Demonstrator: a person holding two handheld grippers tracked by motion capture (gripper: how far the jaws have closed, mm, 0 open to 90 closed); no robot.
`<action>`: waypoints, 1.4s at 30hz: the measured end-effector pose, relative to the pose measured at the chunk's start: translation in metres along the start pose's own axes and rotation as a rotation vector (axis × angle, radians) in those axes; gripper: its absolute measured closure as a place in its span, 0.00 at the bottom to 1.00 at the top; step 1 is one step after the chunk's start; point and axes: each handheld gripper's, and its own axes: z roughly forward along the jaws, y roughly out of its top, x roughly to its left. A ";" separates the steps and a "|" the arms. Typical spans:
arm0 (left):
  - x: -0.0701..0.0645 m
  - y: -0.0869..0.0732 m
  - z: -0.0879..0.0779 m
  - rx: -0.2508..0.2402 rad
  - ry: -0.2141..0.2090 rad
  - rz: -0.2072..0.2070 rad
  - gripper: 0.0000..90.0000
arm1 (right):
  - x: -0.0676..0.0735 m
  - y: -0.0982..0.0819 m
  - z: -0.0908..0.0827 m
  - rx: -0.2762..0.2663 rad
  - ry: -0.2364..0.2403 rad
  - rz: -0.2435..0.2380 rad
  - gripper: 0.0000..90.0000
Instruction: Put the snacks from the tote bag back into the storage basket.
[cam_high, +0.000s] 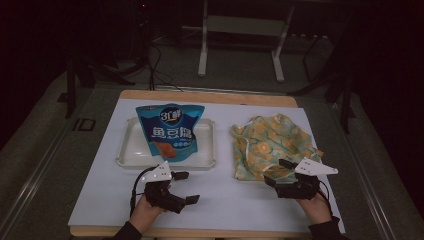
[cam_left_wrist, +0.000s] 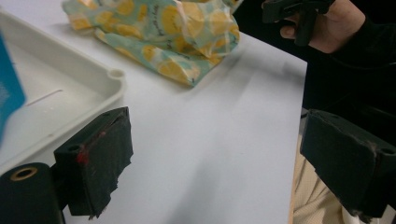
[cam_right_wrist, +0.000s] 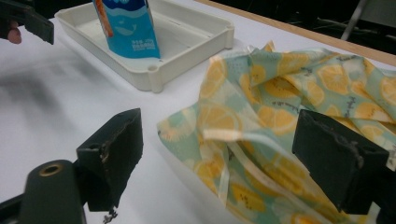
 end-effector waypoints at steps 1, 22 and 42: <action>0.000 0.000 0.001 -0.005 0.001 0.001 0.11 | 0.000 -0.002 -0.001 0.001 0.001 0.002 0.18; -0.003 -0.014 0.009 0.026 0.027 0.066 0.11 | -0.012 -0.029 -0.011 -0.021 -0.081 0.021 0.18; 0.000 -0.017 0.003 0.012 0.047 0.053 0.11 | -0.017 -0.033 -0.011 -0.045 -0.074 0.045 0.18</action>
